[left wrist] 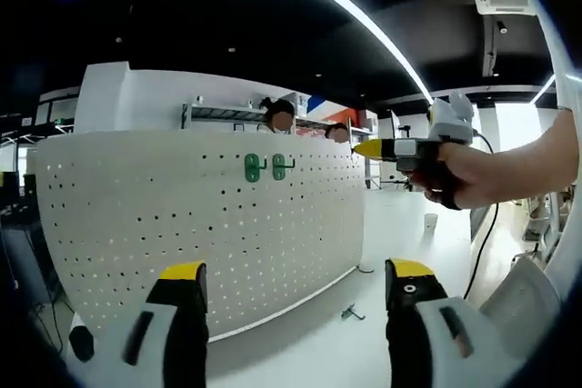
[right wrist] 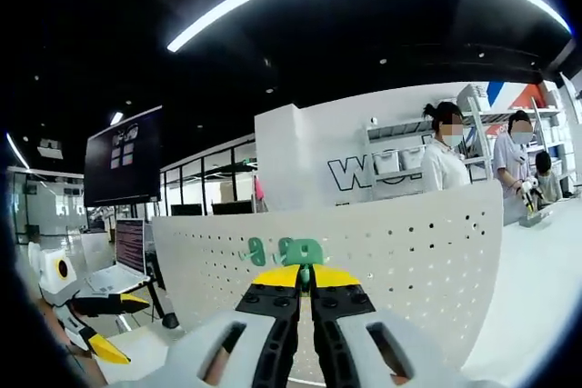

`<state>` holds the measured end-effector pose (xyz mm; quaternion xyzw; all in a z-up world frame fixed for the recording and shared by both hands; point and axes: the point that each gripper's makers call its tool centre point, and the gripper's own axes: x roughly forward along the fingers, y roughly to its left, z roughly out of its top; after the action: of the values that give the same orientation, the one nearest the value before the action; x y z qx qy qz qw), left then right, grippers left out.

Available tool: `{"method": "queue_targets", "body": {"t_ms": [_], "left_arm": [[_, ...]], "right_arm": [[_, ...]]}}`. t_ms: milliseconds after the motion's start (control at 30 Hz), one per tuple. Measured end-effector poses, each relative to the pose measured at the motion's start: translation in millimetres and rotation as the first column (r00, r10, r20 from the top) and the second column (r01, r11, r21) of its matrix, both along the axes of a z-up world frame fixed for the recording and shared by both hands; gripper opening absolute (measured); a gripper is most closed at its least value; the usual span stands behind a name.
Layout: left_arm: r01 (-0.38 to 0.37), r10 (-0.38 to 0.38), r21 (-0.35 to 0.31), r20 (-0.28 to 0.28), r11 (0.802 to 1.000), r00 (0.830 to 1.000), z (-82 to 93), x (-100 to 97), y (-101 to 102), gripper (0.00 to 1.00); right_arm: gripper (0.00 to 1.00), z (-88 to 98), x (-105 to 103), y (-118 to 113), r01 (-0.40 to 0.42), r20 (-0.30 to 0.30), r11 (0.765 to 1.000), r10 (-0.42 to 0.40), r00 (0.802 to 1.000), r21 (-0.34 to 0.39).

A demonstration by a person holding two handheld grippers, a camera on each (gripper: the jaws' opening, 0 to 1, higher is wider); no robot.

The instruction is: Insert the hook assembly into the mounting plate slot until the hook locks in place.

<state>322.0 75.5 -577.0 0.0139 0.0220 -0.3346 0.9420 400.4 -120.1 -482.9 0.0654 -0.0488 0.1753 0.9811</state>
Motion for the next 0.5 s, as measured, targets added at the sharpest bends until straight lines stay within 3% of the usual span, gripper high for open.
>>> {"method": "queue_targets", "body": {"t_ms": [500], "left_arm": [[-0.051,0.051,-0.010,-0.005,0.999,0.999,0.0,-3.6,20.9,0.82]], "right_arm": [[0.01,8.5,25.7,0.0,0.036,0.019,0.999,-0.035,0.999,-0.041]]}}
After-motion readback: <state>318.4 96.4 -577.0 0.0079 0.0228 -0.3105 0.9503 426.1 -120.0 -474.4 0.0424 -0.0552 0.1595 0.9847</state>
